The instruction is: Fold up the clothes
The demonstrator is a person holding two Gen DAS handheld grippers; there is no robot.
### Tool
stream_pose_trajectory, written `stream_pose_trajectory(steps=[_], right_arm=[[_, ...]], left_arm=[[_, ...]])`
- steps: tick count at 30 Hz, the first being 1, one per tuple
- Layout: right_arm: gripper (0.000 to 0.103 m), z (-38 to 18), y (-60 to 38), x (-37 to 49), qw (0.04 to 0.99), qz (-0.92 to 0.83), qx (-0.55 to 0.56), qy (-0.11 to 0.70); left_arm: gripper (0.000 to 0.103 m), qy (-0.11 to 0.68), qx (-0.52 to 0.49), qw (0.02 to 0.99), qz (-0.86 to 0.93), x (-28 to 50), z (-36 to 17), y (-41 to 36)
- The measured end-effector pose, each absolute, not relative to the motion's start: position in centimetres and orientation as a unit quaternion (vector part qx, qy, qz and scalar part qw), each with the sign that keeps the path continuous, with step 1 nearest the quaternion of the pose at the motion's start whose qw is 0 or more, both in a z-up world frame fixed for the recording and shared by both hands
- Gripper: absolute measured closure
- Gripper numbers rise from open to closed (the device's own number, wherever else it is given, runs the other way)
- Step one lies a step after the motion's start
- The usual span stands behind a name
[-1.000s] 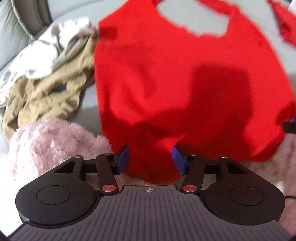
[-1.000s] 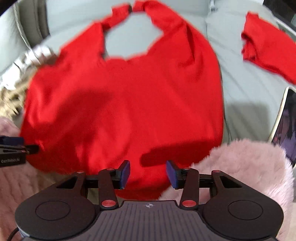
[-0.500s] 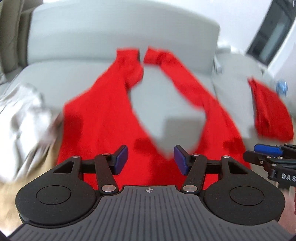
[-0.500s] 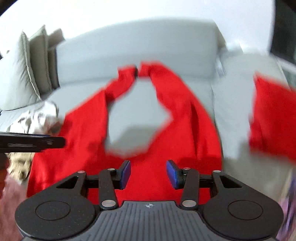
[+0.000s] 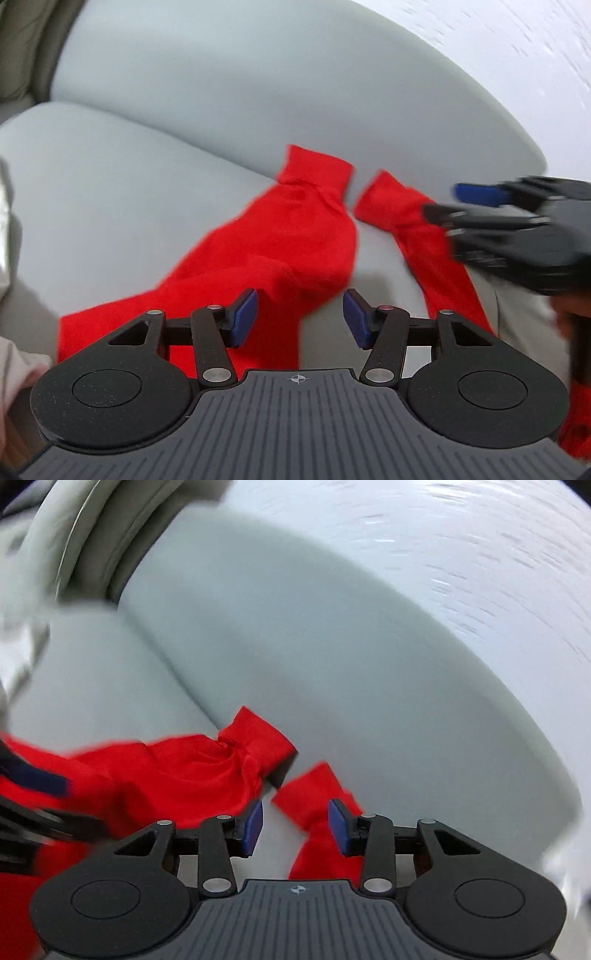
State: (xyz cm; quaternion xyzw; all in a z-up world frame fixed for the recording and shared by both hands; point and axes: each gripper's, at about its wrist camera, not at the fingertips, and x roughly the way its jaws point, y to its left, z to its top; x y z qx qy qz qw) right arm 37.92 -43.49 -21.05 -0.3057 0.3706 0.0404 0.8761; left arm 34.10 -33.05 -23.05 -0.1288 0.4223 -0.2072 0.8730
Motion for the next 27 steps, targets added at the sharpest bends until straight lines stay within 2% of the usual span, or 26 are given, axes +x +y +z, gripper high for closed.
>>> stream_pose_trajectory(steps=[8,13,14,16,17,19,27], right_arm=[[0.064,-28.1,-43.2,44.5,0.787,0.031,-0.444,0.426],[0.057,-29.5,-43.3,46.1,0.791,-0.011,-0.441,0.424],[0.066,-29.6,-43.1,46.0,0.791,-0.020,-0.445,0.420],[0.097,-29.8,-42.9,45.7,0.790,-0.036,-0.449,0.415],[0.100,-29.0,-43.2,45.7,0.799,-0.035,-0.425,0.424],[0.100,-26.7,-44.1,45.4,0.824,-0.055,-0.378,0.418],[0.100,-7.9,-52.3,38.0,0.926,-0.208,-0.190,0.252]], left_arm=[[0.047,0.443,-0.153,0.858,-0.210,35.5,-24.2,-32.4],[0.046,0.450,-0.152,0.855,-0.207,35.8,-24.7,-32.7],[0.046,0.451,-0.152,0.855,-0.206,35.8,-24.7,-32.7],[0.046,0.452,-0.154,0.854,-0.205,35.7,-24.8,-32.7],[0.046,0.450,-0.152,0.856,-0.205,35.6,-24.7,-32.6],[0.046,0.446,-0.151,0.858,-0.205,35.3,-24.5,-32.4],[0.046,0.444,-0.149,0.855,-0.222,34.7,-24.3,-32.8]])
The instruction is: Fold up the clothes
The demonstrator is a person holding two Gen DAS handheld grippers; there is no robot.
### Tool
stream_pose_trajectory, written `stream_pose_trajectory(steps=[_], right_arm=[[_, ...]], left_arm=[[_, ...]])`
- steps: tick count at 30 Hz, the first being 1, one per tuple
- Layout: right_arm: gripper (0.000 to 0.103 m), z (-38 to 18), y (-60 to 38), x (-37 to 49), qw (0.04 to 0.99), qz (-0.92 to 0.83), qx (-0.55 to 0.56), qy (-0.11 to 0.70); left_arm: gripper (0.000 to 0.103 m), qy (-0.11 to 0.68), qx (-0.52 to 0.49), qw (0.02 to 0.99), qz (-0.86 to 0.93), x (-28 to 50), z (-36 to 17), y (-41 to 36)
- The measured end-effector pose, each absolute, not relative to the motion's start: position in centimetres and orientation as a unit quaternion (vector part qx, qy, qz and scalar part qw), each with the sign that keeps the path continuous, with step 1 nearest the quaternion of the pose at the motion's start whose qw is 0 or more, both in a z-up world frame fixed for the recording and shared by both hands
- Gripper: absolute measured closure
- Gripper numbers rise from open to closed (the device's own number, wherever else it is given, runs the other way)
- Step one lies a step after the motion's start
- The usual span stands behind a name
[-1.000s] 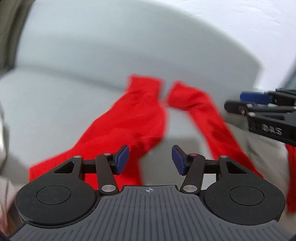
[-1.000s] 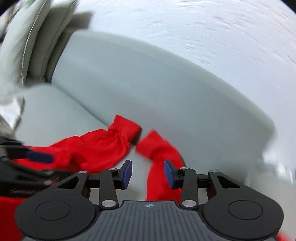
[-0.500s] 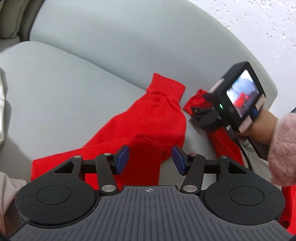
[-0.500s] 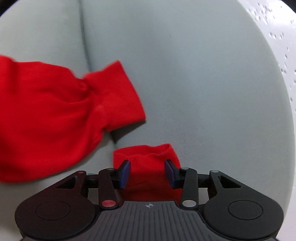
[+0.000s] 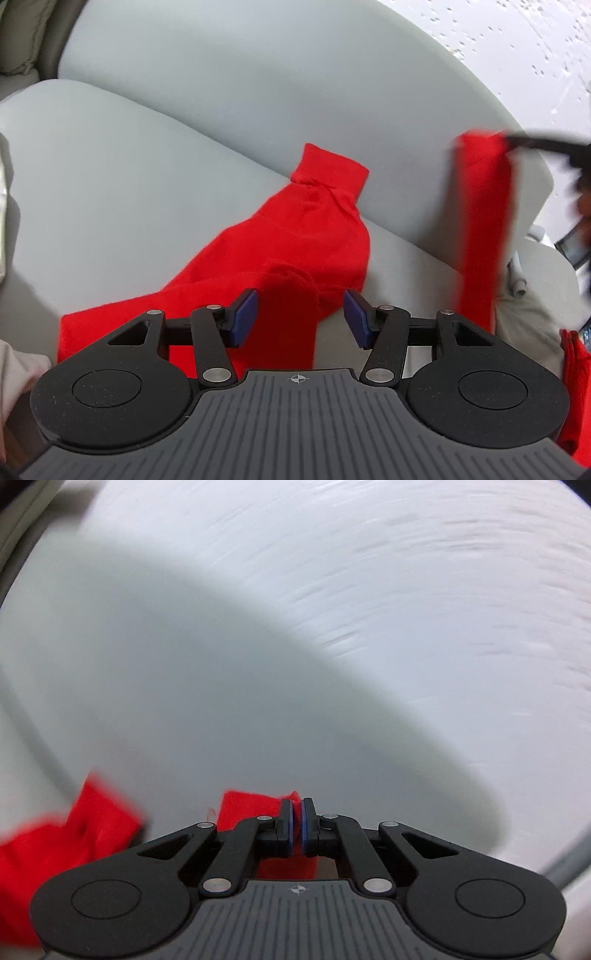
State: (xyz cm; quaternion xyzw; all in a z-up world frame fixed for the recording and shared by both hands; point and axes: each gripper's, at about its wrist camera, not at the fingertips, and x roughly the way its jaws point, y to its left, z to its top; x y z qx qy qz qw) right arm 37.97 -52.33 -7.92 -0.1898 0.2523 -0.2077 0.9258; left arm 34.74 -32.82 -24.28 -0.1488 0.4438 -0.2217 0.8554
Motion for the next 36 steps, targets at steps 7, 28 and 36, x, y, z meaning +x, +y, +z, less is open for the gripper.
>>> stream_pose_trajectory(steps=[7,28,36], right_arm=[[0.100,1.1,-59.2,32.3,0.915,-0.317,-0.166,0.186],[0.060,-12.9,-70.0,36.5,0.854,-0.420,-0.047,0.302],[0.056,-11.8,-61.1,35.1,0.897,-0.296,-0.038,0.327]], left_arm=[[0.046,0.437,-0.138,0.855,-0.245,33.8,-23.7,-33.2],[0.046,0.446,-0.117,0.847,-0.265,33.9,-25.4,-34.2],[0.045,0.353,-0.111,0.895,-0.249,32.2,-21.0,-32.0]])
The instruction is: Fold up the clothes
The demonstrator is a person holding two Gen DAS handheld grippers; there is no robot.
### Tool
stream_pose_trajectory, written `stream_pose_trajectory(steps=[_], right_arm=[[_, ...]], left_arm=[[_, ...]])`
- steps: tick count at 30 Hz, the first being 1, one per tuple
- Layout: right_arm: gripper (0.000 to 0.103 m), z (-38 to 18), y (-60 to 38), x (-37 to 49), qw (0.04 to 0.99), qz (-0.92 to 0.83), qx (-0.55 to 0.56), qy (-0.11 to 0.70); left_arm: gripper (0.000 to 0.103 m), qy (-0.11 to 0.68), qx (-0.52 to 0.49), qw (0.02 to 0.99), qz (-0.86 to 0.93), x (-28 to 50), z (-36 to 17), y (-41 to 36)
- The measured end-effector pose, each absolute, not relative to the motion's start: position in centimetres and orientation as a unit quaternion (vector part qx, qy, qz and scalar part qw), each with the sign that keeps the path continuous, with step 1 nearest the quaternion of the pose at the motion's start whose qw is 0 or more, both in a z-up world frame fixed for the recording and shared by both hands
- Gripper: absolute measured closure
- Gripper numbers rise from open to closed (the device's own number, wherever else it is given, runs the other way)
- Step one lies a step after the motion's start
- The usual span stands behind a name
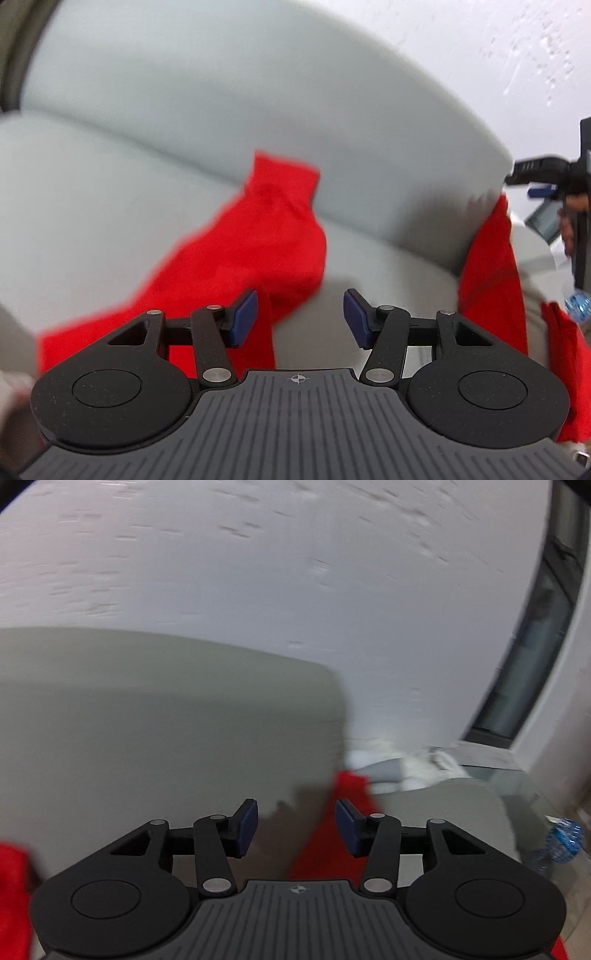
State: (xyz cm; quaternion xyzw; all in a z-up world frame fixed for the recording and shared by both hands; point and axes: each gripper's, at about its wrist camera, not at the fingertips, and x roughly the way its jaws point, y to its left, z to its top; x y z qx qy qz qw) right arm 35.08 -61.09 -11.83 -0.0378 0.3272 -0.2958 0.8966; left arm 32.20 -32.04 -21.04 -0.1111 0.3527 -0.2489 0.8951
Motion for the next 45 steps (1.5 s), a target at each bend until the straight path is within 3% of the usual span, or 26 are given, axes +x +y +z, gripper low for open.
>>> stream_pose_trajectory(steps=[4,6,9,13,20,24,29,31,32,33,37,45], right_arm=[[0.056,-11.8,-53.8,34.4,0.916,-0.202,-0.028,0.344],[0.058,-12.7,-49.6,34.6,0.918,-0.147,-0.031,0.366],[0.070,-14.8,-44.7,36.1,0.907,-0.089,-0.050,0.409],[0.074,-17.3,-41.6,39.3,0.894,-0.074,-0.049,0.438],[0.070,-21.9,-40.8,48.1,0.880,-0.118,-0.010,0.460],[0.060,-24.0,-41.4,51.5,0.874,-0.150,-0.009,0.463],[0.057,-25.9,-41.9,54.7,0.862,-0.195,-0.007,0.468],[0.062,-26.0,-41.4,54.8,0.862,-0.201,-0.016,0.466],[0.082,-25.9,-41.2,54.7,0.862,-0.198,-0.021,0.465],[0.096,-25.8,-41.1,54.6,0.863,-0.191,-0.024,0.467],[0.097,-23.3,-40.1,53.4,0.882,-0.159,-0.050,0.441],[0.097,-9.7,-34.3,51.9,0.947,-0.065,-0.129,0.287]], left_arm=[[0.044,0.291,-0.086,0.937,-0.174,32.2,-18.8,-28.9],[0.049,0.289,-0.083,0.942,-0.150,32.7,-18.8,-27.6],[0.077,0.301,-0.082,0.943,-0.115,33.8,-19.0,-25.3],[0.078,0.319,-0.112,0.937,-0.085,35.6,-19.7,-21.7],[0.075,0.343,-0.142,0.927,-0.052,37.9,-21.0,-18.6],[0.072,0.350,-0.134,0.926,-0.043,38.4,-21.7,-18.4],[0.069,0.355,-0.100,0.928,-0.052,38.4,-22.1,-19.3],[0.068,0.358,-0.101,0.927,-0.051,38.5,-22.3,-19.3],[0.068,0.359,-0.102,0.926,-0.050,38.6,-22.4,-19.2],[0.068,0.361,-0.102,0.926,-0.051,38.7,-22.4,-19.2],[0.067,0.364,-0.106,0.924,-0.054,38.7,-22.1,-19.1],[0.062,0.366,-0.136,0.919,-0.054,38.3,-21.3,-18.3]])
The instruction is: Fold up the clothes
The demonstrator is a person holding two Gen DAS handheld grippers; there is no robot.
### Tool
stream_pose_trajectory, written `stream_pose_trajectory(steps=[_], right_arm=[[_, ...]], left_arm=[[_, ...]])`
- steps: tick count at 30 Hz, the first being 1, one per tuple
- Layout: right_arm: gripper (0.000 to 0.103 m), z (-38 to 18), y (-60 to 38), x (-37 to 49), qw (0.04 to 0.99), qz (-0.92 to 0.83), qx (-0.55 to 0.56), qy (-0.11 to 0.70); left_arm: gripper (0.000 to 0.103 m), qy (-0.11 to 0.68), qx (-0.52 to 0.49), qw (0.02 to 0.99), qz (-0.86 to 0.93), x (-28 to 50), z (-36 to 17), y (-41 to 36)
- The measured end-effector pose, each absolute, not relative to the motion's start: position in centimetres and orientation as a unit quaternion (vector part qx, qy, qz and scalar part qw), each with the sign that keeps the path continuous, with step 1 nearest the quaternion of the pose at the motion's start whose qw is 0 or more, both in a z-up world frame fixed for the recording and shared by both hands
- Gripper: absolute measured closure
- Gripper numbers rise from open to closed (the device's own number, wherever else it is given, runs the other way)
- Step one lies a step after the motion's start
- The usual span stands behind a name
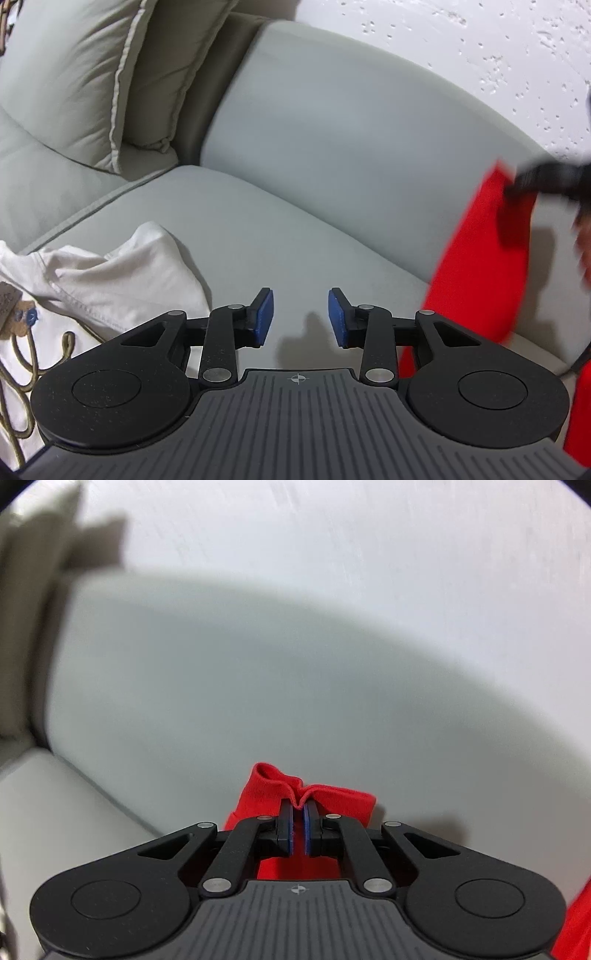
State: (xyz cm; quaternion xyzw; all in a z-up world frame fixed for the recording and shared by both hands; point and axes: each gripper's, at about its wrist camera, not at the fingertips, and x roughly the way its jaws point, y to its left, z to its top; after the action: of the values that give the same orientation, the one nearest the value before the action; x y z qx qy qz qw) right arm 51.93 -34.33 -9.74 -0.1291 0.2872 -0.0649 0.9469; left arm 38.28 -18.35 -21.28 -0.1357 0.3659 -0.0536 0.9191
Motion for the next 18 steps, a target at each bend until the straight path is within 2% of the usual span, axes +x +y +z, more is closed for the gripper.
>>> stream_pose_trajectory(steps=[4,7,14,16,18], right_arm=[[0.097,-7.2,-32.8,53.1,0.953,-0.062,-0.151,0.257],[0.097,-7.4,-31.8,54.7,0.954,-0.076,-0.150,0.250],[0.097,-13.7,-30.7,58.0,0.949,-0.106,-0.151,0.255],[0.089,-14.5,-31.0,58.4,0.943,-0.127,-0.164,0.260],[0.056,-14.8,-31.5,59.2,0.938,-0.152,-0.155,0.268]], left_arm=[[0.061,0.364,-0.145,0.919,-0.044,38.1,-21.1,-17.6],[0.061,0.366,-0.152,0.918,-0.036,38.1,-21.1,-17.2],[0.060,0.384,-0.155,0.909,-0.042,39.0,-22.1,-17.4],[0.060,0.386,-0.151,0.909,-0.043,39.2,-22.4,-17.6],[0.060,0.388,-0.149,0.908,-0.044,39.3,-22.5,-17.7]])
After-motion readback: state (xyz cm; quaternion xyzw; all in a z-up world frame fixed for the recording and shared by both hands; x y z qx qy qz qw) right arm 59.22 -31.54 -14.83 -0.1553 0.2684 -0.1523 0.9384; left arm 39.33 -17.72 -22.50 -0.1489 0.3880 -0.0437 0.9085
